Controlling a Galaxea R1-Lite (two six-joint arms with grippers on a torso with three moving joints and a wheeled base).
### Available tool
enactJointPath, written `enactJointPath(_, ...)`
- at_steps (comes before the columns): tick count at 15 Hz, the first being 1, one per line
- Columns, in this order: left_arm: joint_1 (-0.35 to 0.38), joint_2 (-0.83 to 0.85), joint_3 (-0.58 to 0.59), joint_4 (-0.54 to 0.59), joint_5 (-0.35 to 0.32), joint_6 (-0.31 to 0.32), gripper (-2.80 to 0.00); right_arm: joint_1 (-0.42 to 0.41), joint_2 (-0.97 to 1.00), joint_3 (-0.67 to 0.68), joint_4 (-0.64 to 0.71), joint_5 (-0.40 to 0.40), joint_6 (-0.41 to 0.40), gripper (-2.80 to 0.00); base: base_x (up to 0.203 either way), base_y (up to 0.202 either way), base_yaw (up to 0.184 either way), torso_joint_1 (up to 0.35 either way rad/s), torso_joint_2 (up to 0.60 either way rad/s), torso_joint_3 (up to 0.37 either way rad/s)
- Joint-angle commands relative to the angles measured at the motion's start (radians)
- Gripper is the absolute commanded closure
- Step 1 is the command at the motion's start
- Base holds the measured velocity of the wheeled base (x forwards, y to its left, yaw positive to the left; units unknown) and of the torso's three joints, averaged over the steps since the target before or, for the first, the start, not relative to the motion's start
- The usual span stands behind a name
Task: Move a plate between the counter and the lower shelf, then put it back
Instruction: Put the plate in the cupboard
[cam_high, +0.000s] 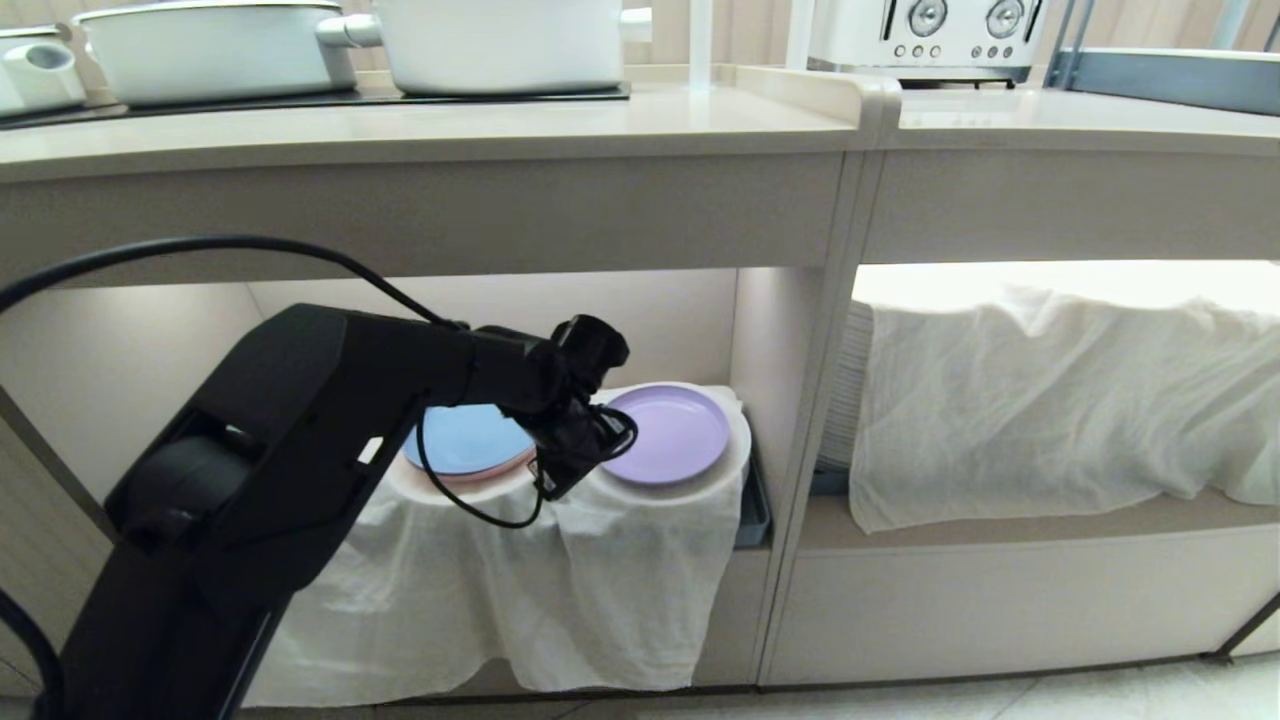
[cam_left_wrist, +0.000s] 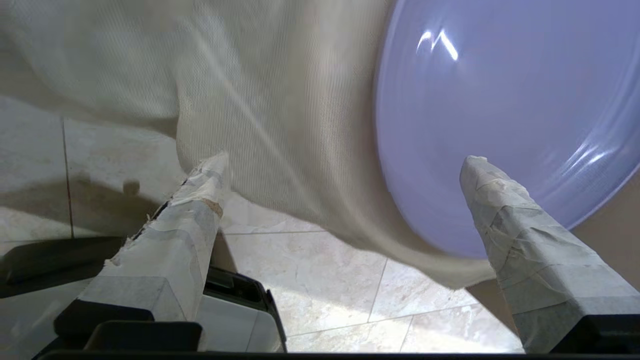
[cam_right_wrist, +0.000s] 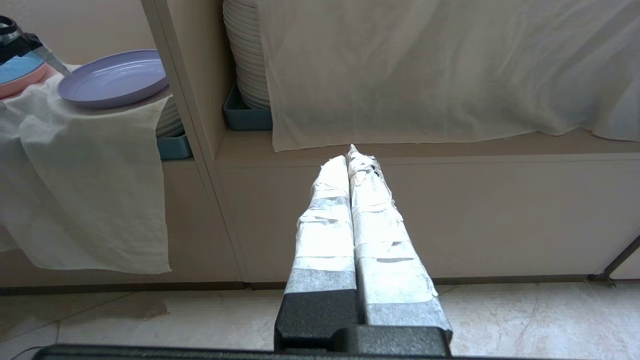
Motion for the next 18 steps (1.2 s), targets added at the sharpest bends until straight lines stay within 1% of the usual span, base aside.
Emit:
enactJointPath(1, -0.001, -0.018, 0.018, 0.001, 0.021, -0.020, -2.80, 0.000, 0.000, 0.000, 0.000, 0.000, 0.000, 0.00, 0.000, 0.000, 0.000, 0.000, 0.00, 0.000)
enactJointPath(2, -0.003, -0.019, 0.024, 0.000, 0.032, -0.045, -2.80, 0.000, 0.000, 0.000, 0.000, 0.000, 0.000, 0.00, 0.000, 0.000, 0.000, 0.000, 0.00, 0.000)
enactJointPath(4, -0.006, -0.028, 0.026, 0.004, 0.035, -0.069, -2.80, 0.000, 0.000, 0.000, 0.000, 0.000, 0.000, 0.00, 0.000, 0.000, 0.000, 0.000, 0.00, 0.000)
enactJointPath(8, -0.017, -0.054, 0.029, 0.012, 0.036, -0.074, -2.80, 0.000, 0.000, 0.000, 0.000, 0.000, 0.000, 0.00, 0.000, 0.000, 0.000, 0.000, 0.00, 0.000)
enactJointPath(9, -0.019, -0.056, 0.029, 0.026, 0.046, -0.084, 0.00, 0.000, 0.000, 0.000, 0.000, 0.000, -0.001, 0.00, 0.000, 0.000, 0.000, 0.000, 0.00, 0.000)
enactJointPath(10, -0.020, -0.054, 0.029, 0.035, 0.061, -0.092, 0.00, 0.000, 0.000, 0.000, 0.000, 0.000, 0.000, 0.00, 0.000, 0.000, 0.000, 0.000, 0.00, 0.000)
enactJointPath(11, -0.020, -0.054, 0.029, 0.048, 0.062, -0.094, 0.00, 0.000, 0.000, 0.000, 0.000, 0.000, 0.000, 0.00, 0.000, 0.000, 0.000, 0.000, 0.00, 0.000)
enactJointPath(12, -0.019, -0.056, 0.027, 0.076, 0.060, -0.097, 0.00, 0.000, 0.000, 0.000, 0.000, 0.000, 0.000, 0.00, 0.000, 0.000, 0.000, 0.000, 0.00, 0.000)
enactJointPath(14, -0.019, -0.063, 0.027, 0.123, 0.058, -0.126, 0.00, 0.000, 0.000, 0.000, 0.000, 0.000, 0.000, 0.00, 0.000, 0.000, 0.000, 0.000, 0.00, 0.000)
enactJointPath(16, -0.019, -0.066, 0.028, 0.188, 0.055, -0.130, 0.00, 0.000, 0.000, 0.000, 0.000, 0.000, 0.000, 0.00, 0.000, 0.000, 0.000, 0.000, 0.00, 0.000)
enactJointPath(17, -0.019, -0.068, 0.038, 0.202, 0.054, -0.130, 0.00, 0.000, 0.000, 0.000, 0.000, 0.000, 0.000, 0.00, 0.000, 0.000, 0.000, 0.000, 0.00, 0.000)
enactJointPath(18, -0.020, -0.078, 0.076, 0.204, 0.053, -0.130, 0.00, 0.000, 0.000, 0.000, 0.000, 0.000, 0.000, 0.00, 0.000, 0.000, 0.000, 0.000, 0.00, 0.000)
